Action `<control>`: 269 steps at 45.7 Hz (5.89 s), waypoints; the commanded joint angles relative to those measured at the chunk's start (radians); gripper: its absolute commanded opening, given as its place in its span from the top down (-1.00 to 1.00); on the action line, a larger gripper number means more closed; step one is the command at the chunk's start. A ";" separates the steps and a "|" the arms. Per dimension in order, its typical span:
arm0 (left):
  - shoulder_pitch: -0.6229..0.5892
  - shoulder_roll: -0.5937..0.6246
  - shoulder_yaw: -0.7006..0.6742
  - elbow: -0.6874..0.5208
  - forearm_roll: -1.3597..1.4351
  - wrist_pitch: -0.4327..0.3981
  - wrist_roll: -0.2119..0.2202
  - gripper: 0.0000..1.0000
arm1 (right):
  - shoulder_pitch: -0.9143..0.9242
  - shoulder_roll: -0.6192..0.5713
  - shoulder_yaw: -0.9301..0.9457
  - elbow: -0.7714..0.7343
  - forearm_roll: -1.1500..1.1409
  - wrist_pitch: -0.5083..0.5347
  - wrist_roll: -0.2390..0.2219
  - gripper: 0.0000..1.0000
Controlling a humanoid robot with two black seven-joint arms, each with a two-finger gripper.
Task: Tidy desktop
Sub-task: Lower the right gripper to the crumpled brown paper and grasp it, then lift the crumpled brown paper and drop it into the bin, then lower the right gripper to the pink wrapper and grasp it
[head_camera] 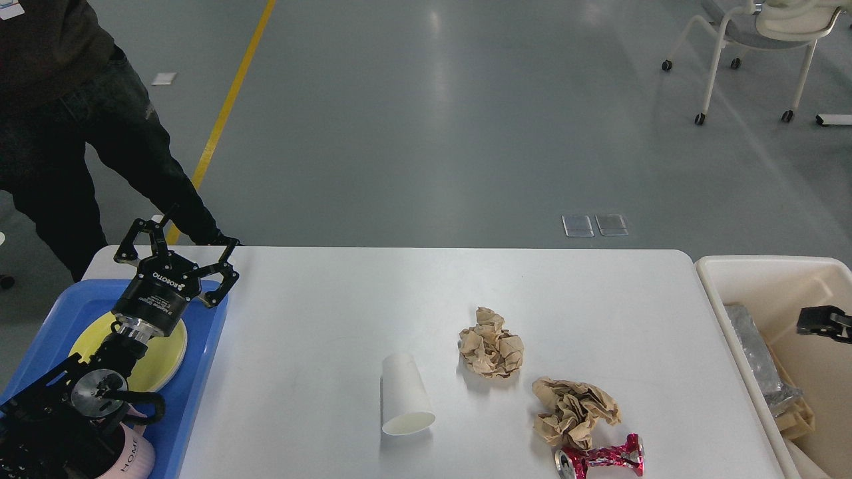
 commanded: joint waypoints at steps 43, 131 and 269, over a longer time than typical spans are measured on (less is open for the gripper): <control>0.000 0.000 0.000 0.000 0.000 0.000 0.000 -1.00 | 0.230 0.518 -0.134 0.449 0.195 -0.146 -0.014 -1.00; 0.001 0.002 -0.003 0.000 0.000 0.000 0.000 -1.00 | 1.236 0.101 -0.324 0.356 -0.128 0.661 0.059 1.00; 0.000 0.000 -0.001 0.000 0.000 0.000 0.000 -1.00 | -0.038 0.395 -0.022 0.550 0.709 -0.220 -0.071 -1.00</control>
